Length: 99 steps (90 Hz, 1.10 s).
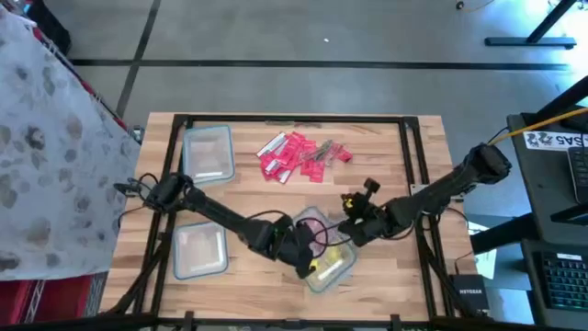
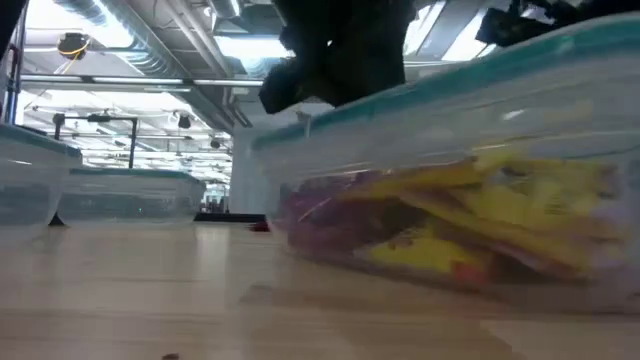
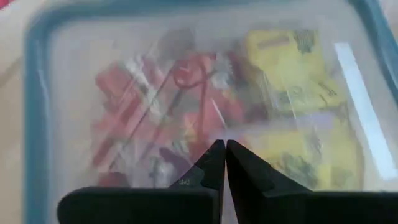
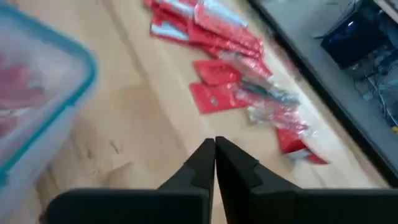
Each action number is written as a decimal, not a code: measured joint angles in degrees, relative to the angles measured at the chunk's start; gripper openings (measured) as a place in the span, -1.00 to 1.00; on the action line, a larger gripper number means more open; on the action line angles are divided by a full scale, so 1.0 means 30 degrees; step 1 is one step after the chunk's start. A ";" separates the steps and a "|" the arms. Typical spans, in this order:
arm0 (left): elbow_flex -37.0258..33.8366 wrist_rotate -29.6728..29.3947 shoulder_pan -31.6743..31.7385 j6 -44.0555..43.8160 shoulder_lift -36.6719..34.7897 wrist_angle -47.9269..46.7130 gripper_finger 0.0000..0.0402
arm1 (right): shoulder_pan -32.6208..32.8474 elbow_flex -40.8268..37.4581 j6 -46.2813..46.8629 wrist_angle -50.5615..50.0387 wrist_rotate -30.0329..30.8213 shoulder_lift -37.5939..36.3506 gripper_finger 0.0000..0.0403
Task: Sort candy
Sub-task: Close the right transparent bin
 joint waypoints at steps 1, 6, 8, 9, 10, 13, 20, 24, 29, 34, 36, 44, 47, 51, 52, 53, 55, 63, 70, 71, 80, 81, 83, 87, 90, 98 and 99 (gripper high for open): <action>0.0020 -0.0118 0.0005 0.0000 0.0000 0.0005 -1.00 | 0.0116 0.0000 -0.0078 0.0013 -0.0017 -0.0107 -1.00; 0.0046 -0.0529 0.0020 -0.0015 0.0000 0.0042 -1.00 | 0.0849 0.0000 -0.0386 0.0191 -0.0613 -0.0503 -1.00; 0.0046 -0.0651 0.0032 -0.0051 0.0000 0.0018 -1.00 | 0.1179 0.0005 -0.0426 0.0263 -0.1093 -0.0639 -1.00; 0.0046 -0.0680 0.0042 -0.0080 0.0000 0.0013 -1.00 | 0.1345 0.0007 -0.0437 0.0269 -0.1349 -0.0713 -1.00; 0.0046 -0.0685 0.0074 -0.0080 0.0000 0.0013 -1.00 | 0.1508 0.0007 -0.0455 0.0260 -0.1615 -0.0792 -1.00; 0.0046 -0.0692 0.0168 -0.0080 0.0000 0.0017 -1.00 | 0.2086 0.0000 -0.0434 0.0256 -0.2504 -0.1002 -1.00; 0.0046 -0.0688 0.0281 -0.0080 0.0036 0.0040 -1.00 | 0.3563 0.0007 -0.0404 0.1229 -0.4076 -0.1166 -1.00; 0.0046 -0.0702 0.0384 -0.0090 0.0076 0.0036 -1.00 | 0.4606 0.0003 -0.0390 0.1945 -0.4512 -0.1115 -1.00; -0.0031 -0.0662 0.0552 -0.0190 0.0117 0.0094 -1.00 | 0.5737 0.0000 -0.0471 0.3380 -0.5112 -0.0897 -1.00; -0.0337 -0.0427 0.0723 -0.0578 0.0117 0.0257 -1.00 | 0.6791 0.0022 -0.0856 0.4874 -0.6080 -0.0591 -1.00; -0.0471 -0.0288 0.0792 -0.0670 0.0117 0.0362 -1.00 | 0.7168 0.0022 -0.0917 0.5351 -0.6518 -0.0467 -1.00; -0.0933 -0.0107 0.1024 -0.0967 0.0080 0.1114 -1.00 | 0.8192 0.0022 -0.1350 0.7203 -0.8359 0.0192 -1.00; -0.1079 -0.0048 0.1103 -0.1088 0.0080 0.1339 -1.00 | 0.8385 0.0022 -0.1496 0.7761 -0.8852 0.0482 -1.00; -0.1321 0.0146 0.1264 -0.1231 0.0113 0.1681 -1.00 | 0.8534 0.0029 -0.1688 0.8050 -0.9084 0.0875 -1.00; -0.1379 0.0204 0.1303 -0.1266 0.0136 0.1756 -1.00 | 0.8540 0.0029 -0.1695 0.8052 -0.9112 0.0976 -1.00; -0.1439 0.0218 0.1334 -0.1304 0.0143 0.1849 -1.00 | 0.8530 0.0029 -0.1700 0.8043 -0.9145 0.1083 -1.00; -0.1562 0.0216 0.1375 -0.1362 0.0146 0.2101 -1.00 | 0.8449 0.0022 -0.1699 0.8034 -0.9207 0.1327 -1.00; -0.1956 0.0456 0.1619 -0.1606 0.0232 0.2480 -1.00 | 0.7810 0.0021 -0.1738 0.8020 -0.9958 0.2329 -1.00; -0.2171 0.0463 0.1727 -0.2020 0.0284 0.2459 -1.00 | 0.7198 -0.0007 -0.1960 0.8352 -1.0629 0.2880 -1.00; -0.2176 0.0452 0.1739 -0.2025 0.0284 0.2423 -1.00 | 0.7097 -0.0007 -0.2014 0.8493 -1.0742 0.2940 -1.00; -0.2227 -0.0020 0.1776 -0.2036 0.0313 0.2213 -1.00 | 0.6390 0.0000 -0.2619 0.8962 -1.1133 0.3114 -1.00; -0.2227 -0.0060 0.1771 -0.2048 0.0313 0.2195 -1.00 | 0.6321 0.0000 -0.2657 0.8967 -1.1108 0.3114 -1.00; -0.2227 -0.0097 0.1762 -0.2075 0.0313 0.2170 -1.00 | 0.6193 0.0000 -0.2693 0.8949 -1.1021 0.3114 -1.00; -0.2230 -0.0187 0.1747 -0.2091 0.0321 0.2108 -1.00 | 0.5930 0.0000 -0.2721 0.8780 -1.0863 0.3114 -1.00; -0.2244 -0.0323 0.1747 -0.2101 0.0331 0.2007 -1.00 | 0.5725 0.0001 -0.2741 0.8624 -1.0761 0.3114 -1.00; -0.2249 -0.0868 0.1756 -0.2509 0.0590 0.1645 -1.00 | 0.5208 0.0045 -0.2757 0.8104 -1.0167 0.3171 -1.00; -0.2249 -0.0964 0.1747 -0.2586 0.0619 0.1602 -1.00 | 0.5140 0.0049 -0.2757 0.8051 -1.0037 0.3205 -1.00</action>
